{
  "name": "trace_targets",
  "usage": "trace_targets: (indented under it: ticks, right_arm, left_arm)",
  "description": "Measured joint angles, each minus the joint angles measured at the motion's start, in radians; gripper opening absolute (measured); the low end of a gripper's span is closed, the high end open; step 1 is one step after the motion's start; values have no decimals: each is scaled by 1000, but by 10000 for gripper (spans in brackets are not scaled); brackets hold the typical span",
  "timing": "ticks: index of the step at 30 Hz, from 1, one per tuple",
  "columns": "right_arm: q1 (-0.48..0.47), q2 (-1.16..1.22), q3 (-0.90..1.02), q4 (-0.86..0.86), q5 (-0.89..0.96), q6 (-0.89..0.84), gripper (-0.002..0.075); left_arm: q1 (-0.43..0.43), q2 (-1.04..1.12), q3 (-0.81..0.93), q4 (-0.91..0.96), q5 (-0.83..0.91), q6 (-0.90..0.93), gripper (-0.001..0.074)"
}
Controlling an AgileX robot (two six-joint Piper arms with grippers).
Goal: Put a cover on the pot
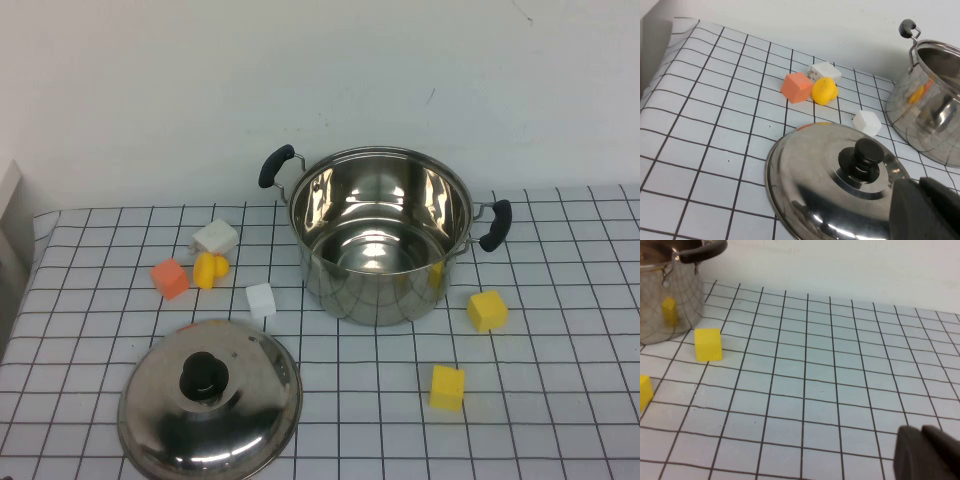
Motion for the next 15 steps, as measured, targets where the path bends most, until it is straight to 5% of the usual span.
trace_targets:
  ticks: [15]
  right_arm:
    - [0,0,0,0,0,0,9]
  left_arm:
    - [0,0,0,16,0,23,0]
